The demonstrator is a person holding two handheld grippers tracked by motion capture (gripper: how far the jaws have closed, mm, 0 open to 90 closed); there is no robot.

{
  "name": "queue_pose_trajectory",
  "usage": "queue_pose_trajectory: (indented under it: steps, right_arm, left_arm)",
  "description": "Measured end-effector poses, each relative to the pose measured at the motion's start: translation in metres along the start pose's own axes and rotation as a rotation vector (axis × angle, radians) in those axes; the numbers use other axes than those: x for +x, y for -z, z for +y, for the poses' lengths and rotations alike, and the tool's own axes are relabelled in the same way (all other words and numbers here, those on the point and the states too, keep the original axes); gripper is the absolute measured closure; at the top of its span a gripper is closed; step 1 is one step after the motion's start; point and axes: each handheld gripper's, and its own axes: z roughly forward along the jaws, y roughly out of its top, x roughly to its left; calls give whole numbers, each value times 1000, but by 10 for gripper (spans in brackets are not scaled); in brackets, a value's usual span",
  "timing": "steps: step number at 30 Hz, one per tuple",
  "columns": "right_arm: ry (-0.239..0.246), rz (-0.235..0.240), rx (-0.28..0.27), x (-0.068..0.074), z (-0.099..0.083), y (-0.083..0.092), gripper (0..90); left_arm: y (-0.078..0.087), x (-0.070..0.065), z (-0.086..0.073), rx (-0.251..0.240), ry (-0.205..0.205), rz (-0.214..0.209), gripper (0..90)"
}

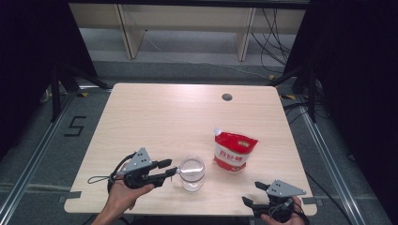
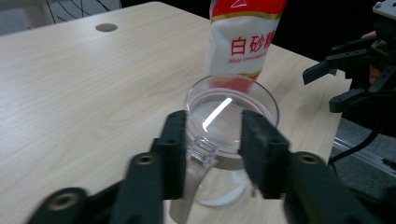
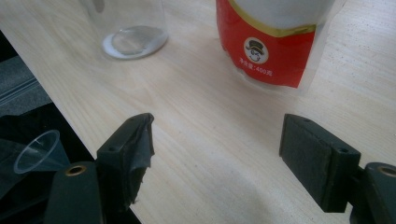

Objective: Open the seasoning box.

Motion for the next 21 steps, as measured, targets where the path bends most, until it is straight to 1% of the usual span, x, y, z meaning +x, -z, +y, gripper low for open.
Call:
queue_pose_trajectory:
  steps: [1, 2, 3, 4, 5, 6, 8, 9, 10, 11, 12, 13, 14, 15, 16, 17, 18, 19, 20, 21]
  right_arm:
    - [-6, -2, 11, 1, 0, 0, 268]
    - [-6, -2, 11, 1, 0, 0, 268]
    - [-10, 14, 3, 2, 1, -1, 268]
    - [-10, 14, 3, 2, 1, -1, 268]
    - [9, 18, 1, 1, 2, -2, 268]
    - [7, 2, -3, 2, 2, -2, 268]
    - [10, -1, -6, 3, 3, -2, 269]
    - [13, 14, -4, 4, 5, -3, 290]
    - [13, 14, -4, 4, 5, -3, 290]
    - [14, 29, -15, 7, 7, -4, 320]
    - [14, 29, -15, 7, 7, -4, 320]
    - [54, 21, -40, 8, 10, -5, 361]
    - [54, 21, -40, 8, 10, -5, 361]
    - [19, 26, -48, 12, 13, -5, 431]
    - [47, 41, -76, 10, 16, -7, 449]
    - [4, 38, -74, 14, 18, -5, 465]
    - [55, 38, -101, 12, 20, -6, 486]
    - [55, 38, -101, 12, 20, -6, 486]
    - [74, 50, -113, 14, 25, -9, 508]
    - [33, 64, -102, 19, 26, -10, 528]
  left_arm:
    - [0, 1, 0, -11, -15, 1, 788]
    - [0, 1, 0, -11, -15, 1, 824]
    - [-1, 0, -1, -3, -28, 12, 847]
    - [-1, 0, -1, -3, -28, 12, 864]
    - [-3, 1, -2, -4, -29, 13, 879]
    - [-4, 1, -3, -1, -11, 21, 887]
    - [-6, 2, -3, 0, -19, 17, 892]
    - [-9, 2, -4, 7, -32, 6, 892]
    - [-9, 2, -4, 7, -32, 6, 892]
    - [-12, 0, -5, 7, -3, 3, 893]
    - [-12, 0, -5, 7, -3, 3, 893]
    - [-14, 0, -6, 12, -21, 0, 893]
    - [-14, 0, -6, 12, -21, 0, 892]
    - [-16, 0, -6, 22, -39, 3, 893]
    - [-16, 0, -7, 24, -32, 8, 892]
    - [-17, 0, -8, 21, -31, 6, 893]
    - [-17, -1, -8, 16, -5, 9, 893]
    - [-17, -1, -8, 16, -5, 9, 892]
    - [-16, 0, -8, 23, -29, 18, 893]
    - [-15, 1, -8, 22, -29, 16, 892]
